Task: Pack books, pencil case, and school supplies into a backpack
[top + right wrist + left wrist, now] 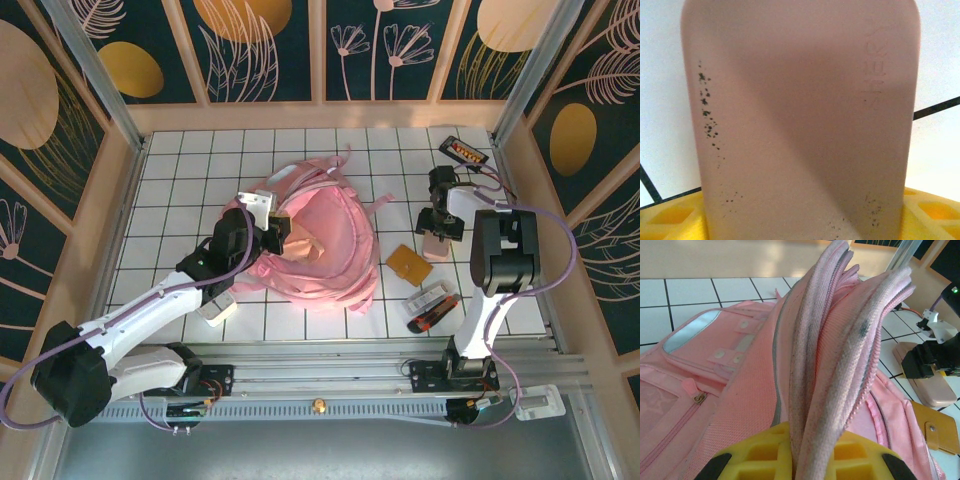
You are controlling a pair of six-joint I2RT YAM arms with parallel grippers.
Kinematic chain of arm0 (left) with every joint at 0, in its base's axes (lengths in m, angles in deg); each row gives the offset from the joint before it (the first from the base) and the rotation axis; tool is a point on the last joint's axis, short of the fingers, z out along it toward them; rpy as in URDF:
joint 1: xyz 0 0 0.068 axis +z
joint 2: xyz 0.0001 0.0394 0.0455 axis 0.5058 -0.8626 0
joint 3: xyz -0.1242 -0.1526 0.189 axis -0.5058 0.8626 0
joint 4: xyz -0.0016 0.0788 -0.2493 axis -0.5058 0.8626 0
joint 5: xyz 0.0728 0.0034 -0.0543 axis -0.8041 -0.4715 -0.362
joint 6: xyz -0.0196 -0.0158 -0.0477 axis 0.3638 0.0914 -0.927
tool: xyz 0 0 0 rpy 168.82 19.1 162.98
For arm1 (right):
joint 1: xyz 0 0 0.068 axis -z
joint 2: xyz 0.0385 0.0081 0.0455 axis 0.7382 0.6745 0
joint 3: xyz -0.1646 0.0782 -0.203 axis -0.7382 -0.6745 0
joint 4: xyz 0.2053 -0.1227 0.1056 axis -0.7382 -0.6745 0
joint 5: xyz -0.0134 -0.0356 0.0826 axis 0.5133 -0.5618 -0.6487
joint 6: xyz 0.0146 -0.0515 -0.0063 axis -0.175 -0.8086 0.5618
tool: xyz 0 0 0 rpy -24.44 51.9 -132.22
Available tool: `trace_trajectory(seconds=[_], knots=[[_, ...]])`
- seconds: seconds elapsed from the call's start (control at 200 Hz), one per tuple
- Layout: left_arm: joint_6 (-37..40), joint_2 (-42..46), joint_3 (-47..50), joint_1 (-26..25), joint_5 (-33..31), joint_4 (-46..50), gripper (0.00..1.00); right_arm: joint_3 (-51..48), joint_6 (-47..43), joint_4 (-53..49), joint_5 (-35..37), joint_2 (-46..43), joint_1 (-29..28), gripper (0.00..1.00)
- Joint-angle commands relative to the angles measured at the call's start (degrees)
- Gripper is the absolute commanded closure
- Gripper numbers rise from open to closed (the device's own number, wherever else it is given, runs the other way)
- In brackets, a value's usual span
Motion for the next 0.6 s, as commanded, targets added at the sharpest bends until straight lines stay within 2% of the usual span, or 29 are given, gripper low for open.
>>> trace_trajectory(seconds=[0.0, 0.145, 0.28, 0.415, 0.595], knots=[[-2.05, 1.07, -2.75, 0.03, 0.06, -4.40, 1.00, -1.53, 0.04, 0.95, -0.81, 0.27, 0.29, 0.30], [-2.34, 0.98, -2.93, 0.01, 0.20, -4.31, 1.00, -1.22, 0.70, 0.95, -2.85, -2.90, 1.12, 0.32], [-2.45, 0.80, -3.55, 0.09, 0.18, -4.05, 1.00, -0.09, 2.01, 1.25, -8.06, -8.39, 2.74, 0.33], [-2.80, 0.33, -4.07, 0.02, 0.45, -3.94, 1.00, 1.53, 4.16, 2.25, -18.92, -14.39, 4.19, 0.33], [-3.57, -0.46, -4.64, 0.06, 1.07, -4.34, 1.00, -0.50, 10.77, 8.31, -40.82, -21.44, 4.60, 0.33]])
